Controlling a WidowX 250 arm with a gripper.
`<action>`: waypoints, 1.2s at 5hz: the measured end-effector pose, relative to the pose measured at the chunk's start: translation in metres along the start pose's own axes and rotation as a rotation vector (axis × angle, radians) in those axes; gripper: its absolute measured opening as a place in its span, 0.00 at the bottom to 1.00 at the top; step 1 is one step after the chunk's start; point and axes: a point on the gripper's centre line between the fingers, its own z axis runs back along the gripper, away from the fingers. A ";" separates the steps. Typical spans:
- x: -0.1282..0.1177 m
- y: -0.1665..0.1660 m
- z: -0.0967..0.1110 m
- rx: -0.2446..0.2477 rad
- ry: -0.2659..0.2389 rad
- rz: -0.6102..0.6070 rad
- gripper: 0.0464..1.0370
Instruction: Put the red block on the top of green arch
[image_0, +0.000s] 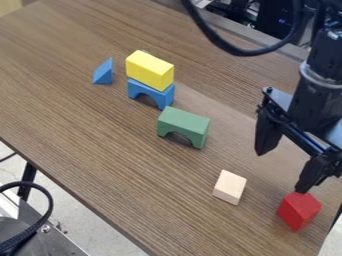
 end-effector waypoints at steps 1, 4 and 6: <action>-0.004 0.001 -0.010 0.001 0.037 0.002 0.96; -0.009 -0.006 -0.025 -0.110 -0.050 0.036 0.96; -0.017 0.002 -0.020 -0.067 -0.054 0.280 0.96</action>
